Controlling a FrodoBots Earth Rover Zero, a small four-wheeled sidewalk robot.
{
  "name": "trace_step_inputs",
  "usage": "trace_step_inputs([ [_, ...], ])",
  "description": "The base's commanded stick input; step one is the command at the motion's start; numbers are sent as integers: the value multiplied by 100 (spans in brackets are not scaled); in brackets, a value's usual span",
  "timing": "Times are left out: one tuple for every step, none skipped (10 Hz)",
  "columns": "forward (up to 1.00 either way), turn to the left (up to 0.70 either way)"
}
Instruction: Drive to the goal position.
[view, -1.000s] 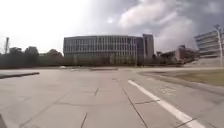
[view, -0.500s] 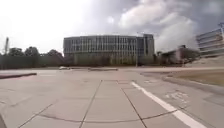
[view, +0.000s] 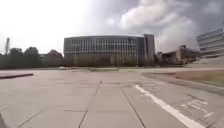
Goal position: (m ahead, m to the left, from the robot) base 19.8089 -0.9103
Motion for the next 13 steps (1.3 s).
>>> trace_step_inputs([
  [100, 2],
  [100, 2],
  [100, 2],
  [100, 1],
  [100, 0],
  [100, 1],
  [100, 2],
  [100, 2],
  [100, 2],
  [100, 1],
  [100, 1],
  [100, 2],
  [100, 2],
])
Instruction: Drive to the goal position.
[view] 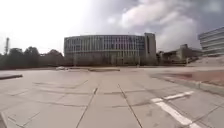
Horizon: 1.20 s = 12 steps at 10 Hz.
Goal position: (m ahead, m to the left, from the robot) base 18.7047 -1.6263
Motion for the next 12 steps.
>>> trace_step_inputs([
  [100, 2],
  [100, 2],
  [100, 2],
  [100, 0],
  [100, 0],
  [100, 0],
  [100, 0],
  [100, 0],
  [100, -9],
  [100, -26],
  [100, -38],
  [100, -31],
])
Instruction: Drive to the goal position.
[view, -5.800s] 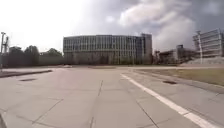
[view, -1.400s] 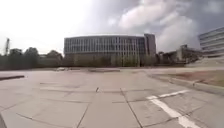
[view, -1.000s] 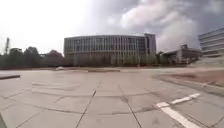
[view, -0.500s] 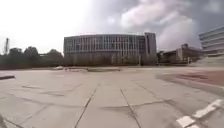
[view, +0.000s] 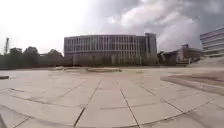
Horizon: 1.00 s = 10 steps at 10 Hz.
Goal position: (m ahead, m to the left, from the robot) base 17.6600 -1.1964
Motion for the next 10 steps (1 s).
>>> trace_step_inputs([
  [100, -4],
  [100, 0],
  [100, 0],
  [100, 0],
  [100, 0],
  [100, -1],
  [100, -31],
  [100, -38],
  [100, -14],
  [100, 0],
])
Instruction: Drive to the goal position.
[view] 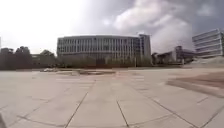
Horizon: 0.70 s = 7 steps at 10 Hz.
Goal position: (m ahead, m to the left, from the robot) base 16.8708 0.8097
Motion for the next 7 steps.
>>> trace_step_inputs([
  [100, 0],
  [100, 0],
  [100, 0],
  [100, 0],
  [100, -6],
  [100, -19],
  [100, -37],
])
